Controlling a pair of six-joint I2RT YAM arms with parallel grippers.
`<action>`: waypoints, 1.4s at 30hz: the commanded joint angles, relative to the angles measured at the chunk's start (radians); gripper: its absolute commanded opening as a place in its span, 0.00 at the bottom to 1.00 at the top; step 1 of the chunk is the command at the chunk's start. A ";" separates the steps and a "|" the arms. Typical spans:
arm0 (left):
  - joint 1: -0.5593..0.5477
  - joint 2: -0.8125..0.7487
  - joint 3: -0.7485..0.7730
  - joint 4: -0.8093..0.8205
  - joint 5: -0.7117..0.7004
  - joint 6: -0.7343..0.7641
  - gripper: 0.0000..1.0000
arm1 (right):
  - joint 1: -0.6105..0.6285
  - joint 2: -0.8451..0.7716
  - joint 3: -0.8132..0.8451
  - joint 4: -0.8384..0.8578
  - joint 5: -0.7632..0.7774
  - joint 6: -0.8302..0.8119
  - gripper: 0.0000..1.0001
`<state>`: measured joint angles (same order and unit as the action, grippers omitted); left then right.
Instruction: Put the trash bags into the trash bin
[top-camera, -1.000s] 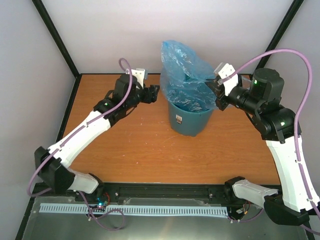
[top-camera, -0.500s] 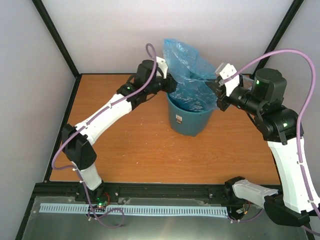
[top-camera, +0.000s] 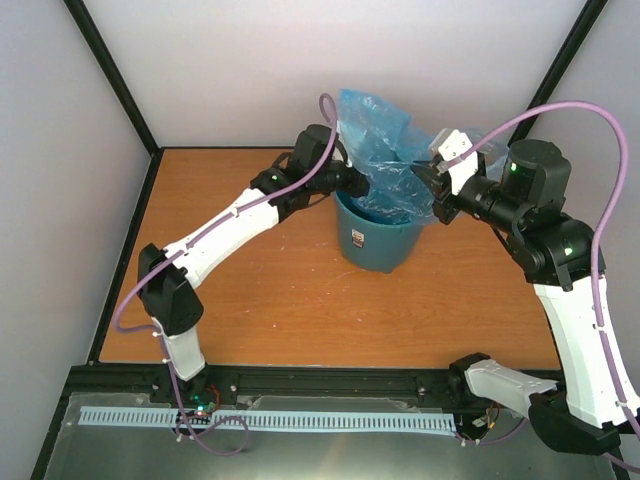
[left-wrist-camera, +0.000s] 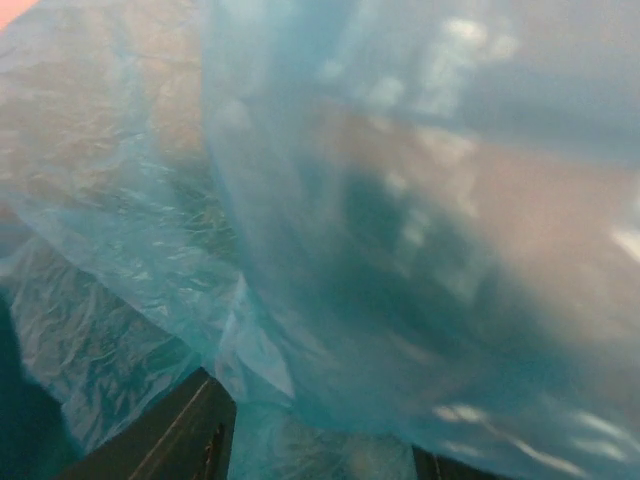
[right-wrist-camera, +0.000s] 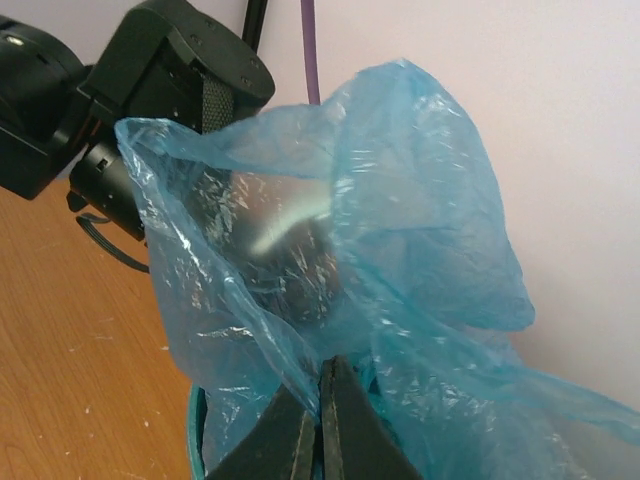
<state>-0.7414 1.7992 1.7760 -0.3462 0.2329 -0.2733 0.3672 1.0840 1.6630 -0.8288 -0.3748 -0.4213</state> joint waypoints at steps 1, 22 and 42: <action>0.005 -0.048 -0.004 -0.048 -0.134 -0.026 0.52 | 0.001 -0.008 -0.034 0.020 0.018 0.008 0.03; 0.035 -0.495 -0.455 0.123 -0.058 -0.107 0.28 | 0.001 0.079 -0.006 0.065 0.006 0.020 0.03; -0.003 -0.142 -0.195 0.112 0.141 -0.099 0.03 | 0.000 0.076 -0.043 0.090 -0.065 0.000 0.03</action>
<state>-0.7380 1.5852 1.4506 -0.2493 0.3462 -0.3752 0.3672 1.1694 1.6455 -0.7696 -0.4221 -0.4110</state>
